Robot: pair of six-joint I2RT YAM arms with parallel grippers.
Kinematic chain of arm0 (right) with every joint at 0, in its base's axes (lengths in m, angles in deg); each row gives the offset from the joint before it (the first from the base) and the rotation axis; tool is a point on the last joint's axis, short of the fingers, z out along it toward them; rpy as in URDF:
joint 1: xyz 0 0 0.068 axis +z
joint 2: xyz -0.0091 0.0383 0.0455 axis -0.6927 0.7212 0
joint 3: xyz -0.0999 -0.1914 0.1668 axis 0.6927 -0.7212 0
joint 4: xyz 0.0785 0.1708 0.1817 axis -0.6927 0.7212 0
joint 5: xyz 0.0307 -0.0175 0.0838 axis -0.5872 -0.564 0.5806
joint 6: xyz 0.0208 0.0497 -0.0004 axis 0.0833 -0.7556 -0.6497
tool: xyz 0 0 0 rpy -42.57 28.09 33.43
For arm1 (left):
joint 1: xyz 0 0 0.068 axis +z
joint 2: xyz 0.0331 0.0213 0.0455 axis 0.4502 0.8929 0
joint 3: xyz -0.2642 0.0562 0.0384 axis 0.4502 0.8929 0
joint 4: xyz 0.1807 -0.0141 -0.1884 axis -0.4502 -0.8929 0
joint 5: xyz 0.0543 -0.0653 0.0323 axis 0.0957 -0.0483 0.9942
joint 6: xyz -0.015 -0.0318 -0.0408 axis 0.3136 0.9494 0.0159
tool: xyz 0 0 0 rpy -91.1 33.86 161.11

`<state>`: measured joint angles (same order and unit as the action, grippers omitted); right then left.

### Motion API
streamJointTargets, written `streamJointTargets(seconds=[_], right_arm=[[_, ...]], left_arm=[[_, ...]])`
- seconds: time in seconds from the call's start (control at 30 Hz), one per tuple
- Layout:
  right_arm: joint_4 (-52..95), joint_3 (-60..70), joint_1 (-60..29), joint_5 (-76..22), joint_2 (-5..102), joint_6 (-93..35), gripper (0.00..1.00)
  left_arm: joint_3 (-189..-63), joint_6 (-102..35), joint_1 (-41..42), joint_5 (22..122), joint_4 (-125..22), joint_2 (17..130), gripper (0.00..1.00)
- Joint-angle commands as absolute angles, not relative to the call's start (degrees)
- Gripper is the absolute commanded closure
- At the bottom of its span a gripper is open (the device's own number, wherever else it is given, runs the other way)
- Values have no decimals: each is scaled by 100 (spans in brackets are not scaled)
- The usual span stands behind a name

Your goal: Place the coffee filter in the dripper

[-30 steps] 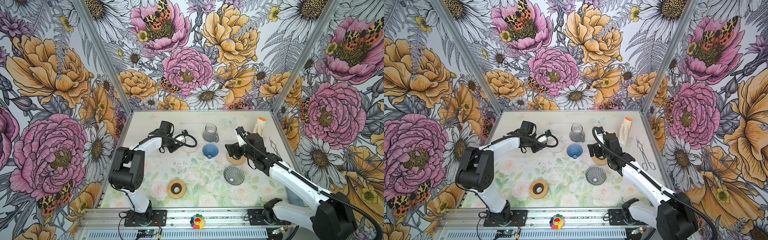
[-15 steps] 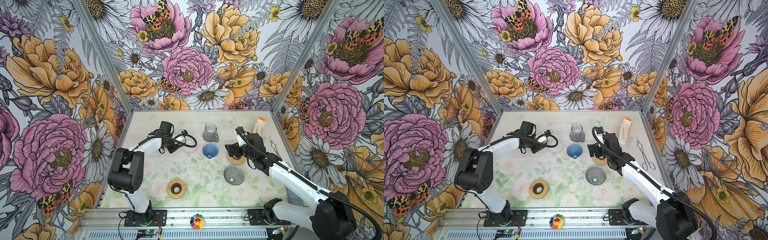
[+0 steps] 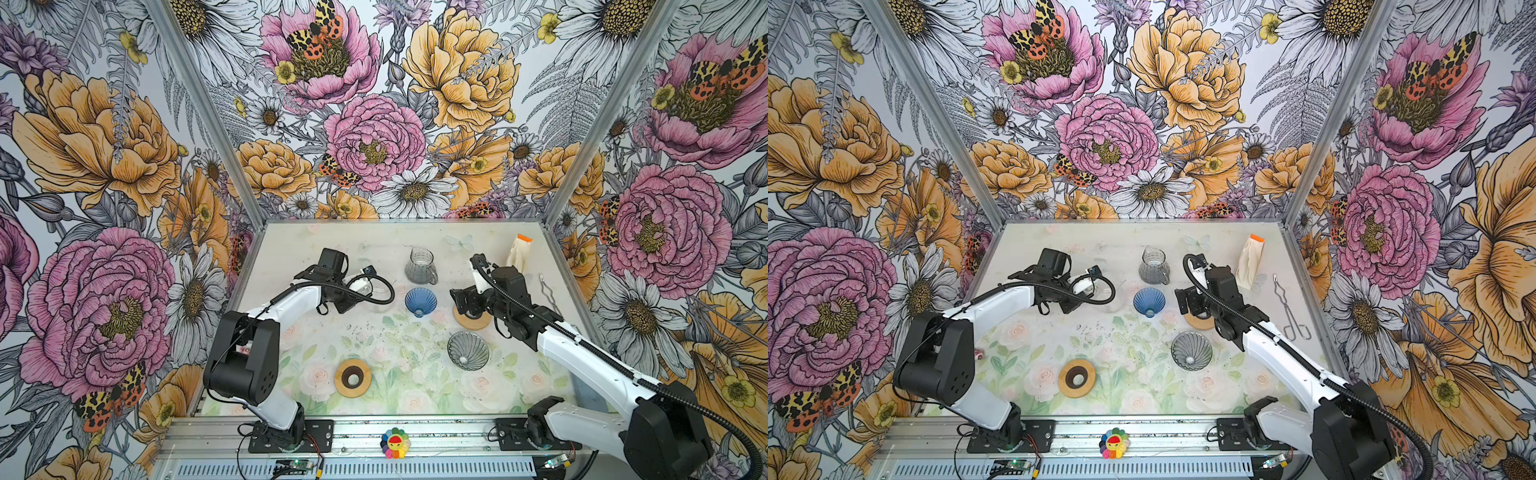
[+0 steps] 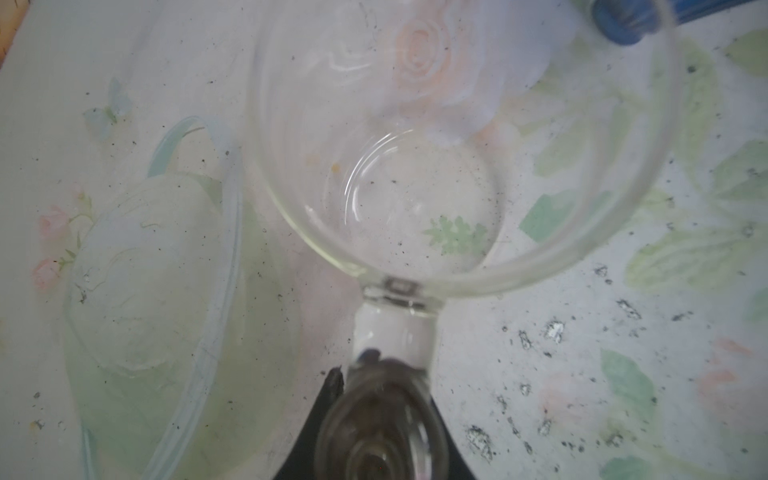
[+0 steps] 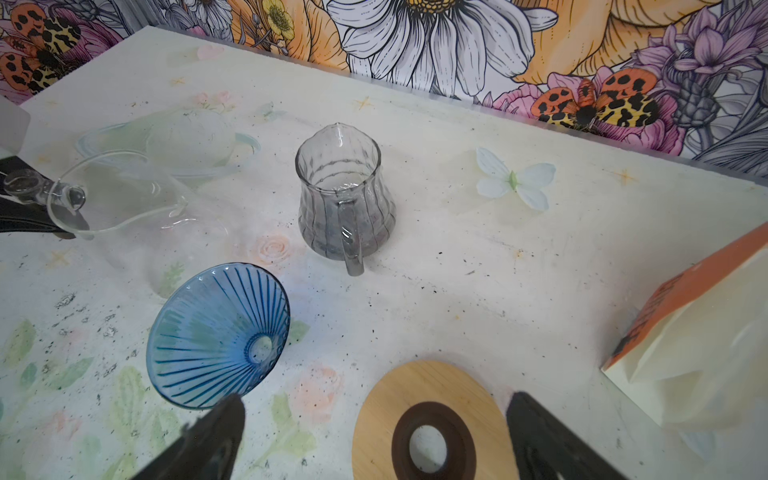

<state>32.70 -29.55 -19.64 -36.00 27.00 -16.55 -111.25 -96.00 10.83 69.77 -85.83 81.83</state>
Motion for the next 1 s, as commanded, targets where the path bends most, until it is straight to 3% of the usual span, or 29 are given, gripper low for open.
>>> streamJointTargets(seconds=[0.0, 0.6, 0.97], right_arm=[[3162, -2901, -1912, -3671, 2666, -1615, 0], [3081, -3016, -1871, -3661, 2515, -1637, 1], [3071, -3006, -1857, -3636, 2481, -1618, 0]], left_arm=[[-10937, -9379, 1052, 7019, -8472, 7788, 82], [-9870, -8847, 797, 7389, -8483, 6724, 80], [-9794, -8708, 736, 7522, -8483, 6780, 70]])
